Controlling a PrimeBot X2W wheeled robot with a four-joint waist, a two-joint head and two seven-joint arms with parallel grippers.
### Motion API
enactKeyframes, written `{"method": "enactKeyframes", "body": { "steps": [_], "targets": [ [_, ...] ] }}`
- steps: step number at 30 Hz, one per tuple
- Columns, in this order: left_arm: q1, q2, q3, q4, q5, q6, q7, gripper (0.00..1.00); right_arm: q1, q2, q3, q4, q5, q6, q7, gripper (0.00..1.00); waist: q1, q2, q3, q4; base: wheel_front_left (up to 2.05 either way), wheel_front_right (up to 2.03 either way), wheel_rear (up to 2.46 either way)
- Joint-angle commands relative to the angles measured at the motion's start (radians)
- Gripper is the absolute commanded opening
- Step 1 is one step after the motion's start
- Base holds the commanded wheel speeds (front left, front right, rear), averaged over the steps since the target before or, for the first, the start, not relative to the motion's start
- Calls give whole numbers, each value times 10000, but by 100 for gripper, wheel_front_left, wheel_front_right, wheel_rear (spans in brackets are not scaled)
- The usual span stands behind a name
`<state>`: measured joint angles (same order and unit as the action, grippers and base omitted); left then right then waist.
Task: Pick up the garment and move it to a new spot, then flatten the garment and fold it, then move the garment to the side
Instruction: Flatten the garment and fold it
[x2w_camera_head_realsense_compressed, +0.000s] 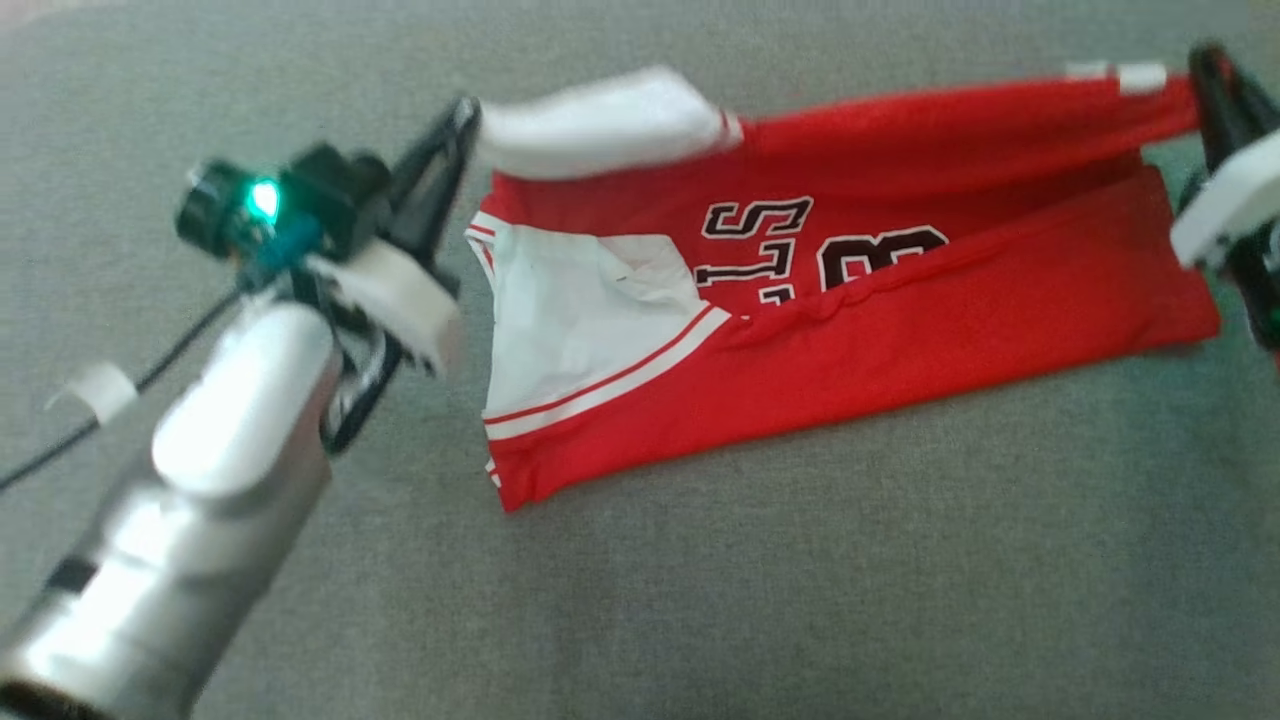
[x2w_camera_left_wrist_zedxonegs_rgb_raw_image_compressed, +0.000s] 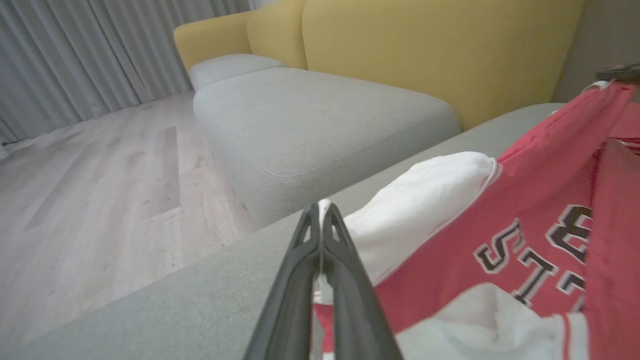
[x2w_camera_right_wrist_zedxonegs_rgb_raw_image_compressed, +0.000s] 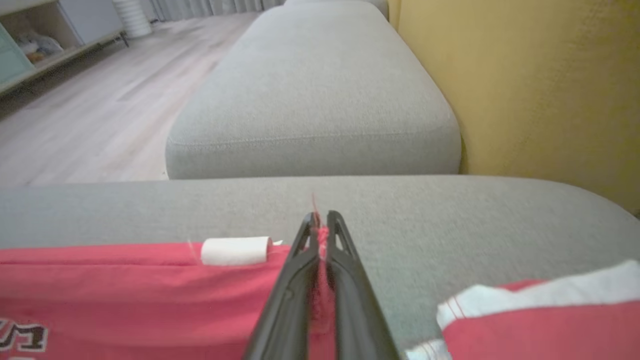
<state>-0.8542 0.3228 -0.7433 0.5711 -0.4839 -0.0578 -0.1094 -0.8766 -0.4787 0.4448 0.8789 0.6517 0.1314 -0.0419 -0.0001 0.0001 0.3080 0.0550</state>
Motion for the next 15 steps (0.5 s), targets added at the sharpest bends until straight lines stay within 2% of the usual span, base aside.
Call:
{"method": "enactKeyframes", "body": {
  "steps": [1, 9, 15],
  "targets": [
    [93, 586, 238, -637, -183, -61, 254, 0, 343, -445, 269, -353, 263, -7, 190, 0, 1, -1, -199, 120, 0, 0, 0],
    [1677, 1504, -481, -2792, -695, -267, 2191, 0, 1435, -1449, 1327, -802, 1175, -7, 1382, 0, 1, -1, -542, 220, 0, 0, 0],
    [2388, 2008, -941, -3835, -1036, -270, 3595, 0, 1701, -2028, 2037, -954, 1254, -7, 1949, 0, 1, -1, -628, 202, 0, 0, 0]
  ]
}}
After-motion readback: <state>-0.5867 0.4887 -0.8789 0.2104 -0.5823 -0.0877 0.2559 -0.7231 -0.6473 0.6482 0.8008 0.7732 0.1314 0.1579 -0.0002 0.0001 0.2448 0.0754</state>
